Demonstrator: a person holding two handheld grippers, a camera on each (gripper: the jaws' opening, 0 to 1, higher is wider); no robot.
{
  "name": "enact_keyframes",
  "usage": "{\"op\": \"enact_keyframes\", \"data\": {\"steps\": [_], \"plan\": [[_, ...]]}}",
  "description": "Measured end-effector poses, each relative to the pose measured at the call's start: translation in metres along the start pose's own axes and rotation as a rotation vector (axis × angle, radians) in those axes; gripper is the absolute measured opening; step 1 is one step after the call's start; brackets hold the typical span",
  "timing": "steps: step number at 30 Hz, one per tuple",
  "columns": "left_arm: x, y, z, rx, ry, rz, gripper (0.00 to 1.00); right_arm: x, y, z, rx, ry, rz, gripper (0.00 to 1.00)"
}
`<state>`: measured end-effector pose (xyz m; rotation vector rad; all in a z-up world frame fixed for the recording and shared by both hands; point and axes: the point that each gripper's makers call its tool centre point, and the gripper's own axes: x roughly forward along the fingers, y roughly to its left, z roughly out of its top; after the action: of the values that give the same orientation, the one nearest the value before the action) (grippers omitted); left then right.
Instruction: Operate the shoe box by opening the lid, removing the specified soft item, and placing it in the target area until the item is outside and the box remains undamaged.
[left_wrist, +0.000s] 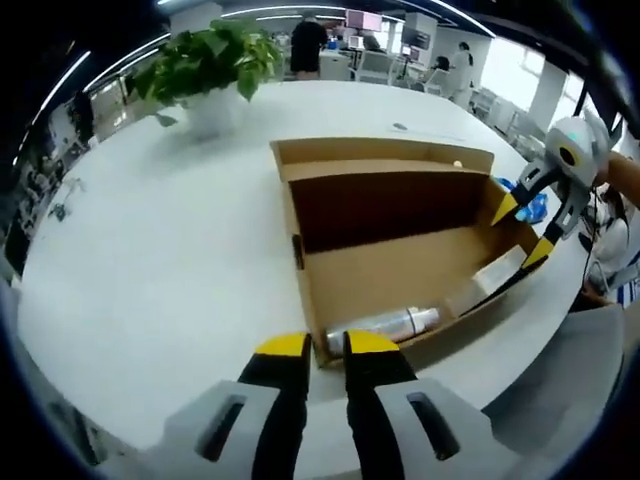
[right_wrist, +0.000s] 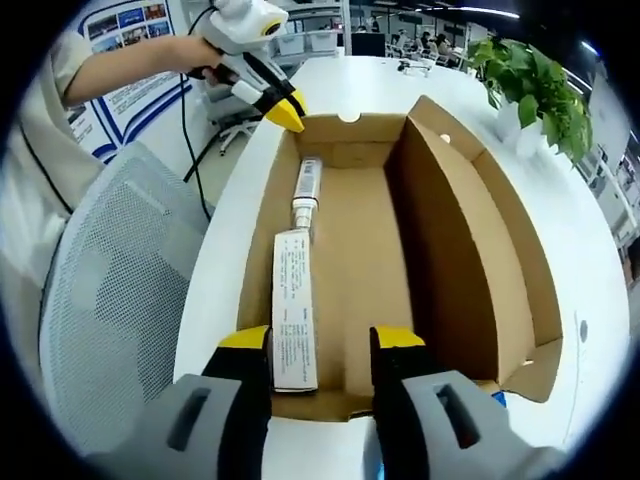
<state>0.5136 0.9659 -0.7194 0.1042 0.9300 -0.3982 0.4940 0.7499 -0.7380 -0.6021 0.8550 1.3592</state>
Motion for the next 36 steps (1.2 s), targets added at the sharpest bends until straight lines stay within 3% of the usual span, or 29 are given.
{"op": "enact_keyframes", "data": {"steps": [15,24,36], "plan": [[0.002,0.002,0.0,-0.007,-0.002,0.008,0.07,0.014,0.014,-0.002,-0.038,0.032,0.023,0.17],[0.003,0.003,0.0,-0.02,-0.007,0.012,0.06,0.013,0.014,-0.002,-0.065,0.047,0.001,0.16],[0.004,0.004,-0.001,-0.036,-0.007,0.013,0.06,-0.001,0.011,0.01,-0.07,0.008,-0.023,0.15]]}}
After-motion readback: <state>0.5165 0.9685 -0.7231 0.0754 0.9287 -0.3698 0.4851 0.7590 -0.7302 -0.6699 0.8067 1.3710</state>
